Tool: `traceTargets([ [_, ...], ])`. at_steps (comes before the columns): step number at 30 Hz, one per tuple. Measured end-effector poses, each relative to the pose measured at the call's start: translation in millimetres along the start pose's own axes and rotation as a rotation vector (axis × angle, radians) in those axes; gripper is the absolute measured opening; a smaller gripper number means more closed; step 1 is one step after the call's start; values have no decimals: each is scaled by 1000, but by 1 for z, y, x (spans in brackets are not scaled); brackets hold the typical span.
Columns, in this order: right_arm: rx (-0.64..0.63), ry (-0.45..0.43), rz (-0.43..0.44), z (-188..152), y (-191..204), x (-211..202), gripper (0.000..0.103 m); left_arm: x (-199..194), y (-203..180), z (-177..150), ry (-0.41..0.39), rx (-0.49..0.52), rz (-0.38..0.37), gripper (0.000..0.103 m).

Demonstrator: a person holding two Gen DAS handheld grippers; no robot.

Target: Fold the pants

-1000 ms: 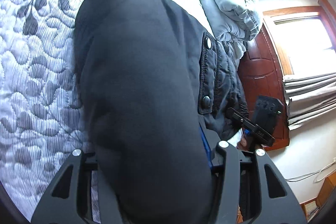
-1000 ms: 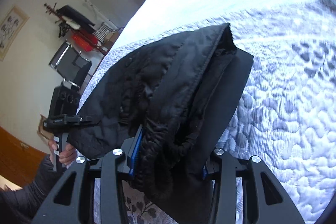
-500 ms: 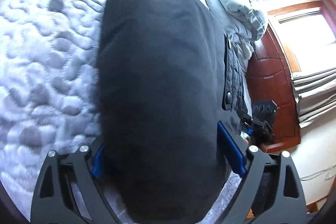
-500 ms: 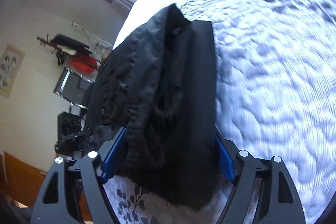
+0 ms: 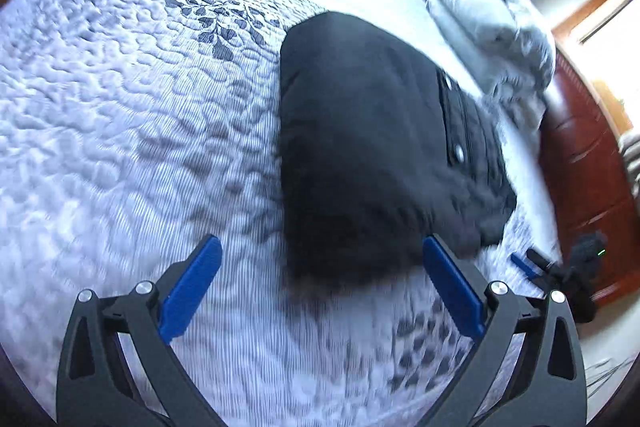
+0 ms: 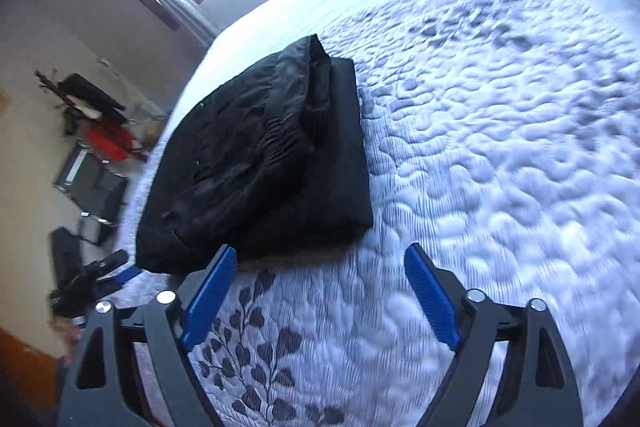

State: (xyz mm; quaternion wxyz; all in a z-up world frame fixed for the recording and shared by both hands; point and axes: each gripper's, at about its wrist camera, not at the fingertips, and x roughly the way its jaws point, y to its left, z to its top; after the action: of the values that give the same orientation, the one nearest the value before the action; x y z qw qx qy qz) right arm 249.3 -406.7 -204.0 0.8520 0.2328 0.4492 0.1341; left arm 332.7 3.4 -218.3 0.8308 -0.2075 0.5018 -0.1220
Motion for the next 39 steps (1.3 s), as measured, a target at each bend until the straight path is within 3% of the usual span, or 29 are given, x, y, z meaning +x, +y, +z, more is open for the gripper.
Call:
traceTargets([
  [5,-60,-38,-118,-31,38,-25,93,-29,-22,-27,8,30,45,100],
  [8,-74,-41,-191,-41,57,-34,95,-45,-39,-40,2,78,114,100],
  [13,-105,-51,-339,-60,83,-49,96,-77,-53,-59,-50,79,134,100],
  [17,-134,-45,-350,-74,97,-64,98,-100,-62,-70,-77,85,162,100],
  [23,-164,-68,-358,-91,124,-89,99,-128,-88,-88,-106,210,264,100],
  [36,-224,-132,-402,-109,158,-143,99,-181,-107,-119,-167,235,256,100],
  [39,-236,-147,-412,-113,167,-155,99,-194,-121,-124,-209,288,304,100],
])
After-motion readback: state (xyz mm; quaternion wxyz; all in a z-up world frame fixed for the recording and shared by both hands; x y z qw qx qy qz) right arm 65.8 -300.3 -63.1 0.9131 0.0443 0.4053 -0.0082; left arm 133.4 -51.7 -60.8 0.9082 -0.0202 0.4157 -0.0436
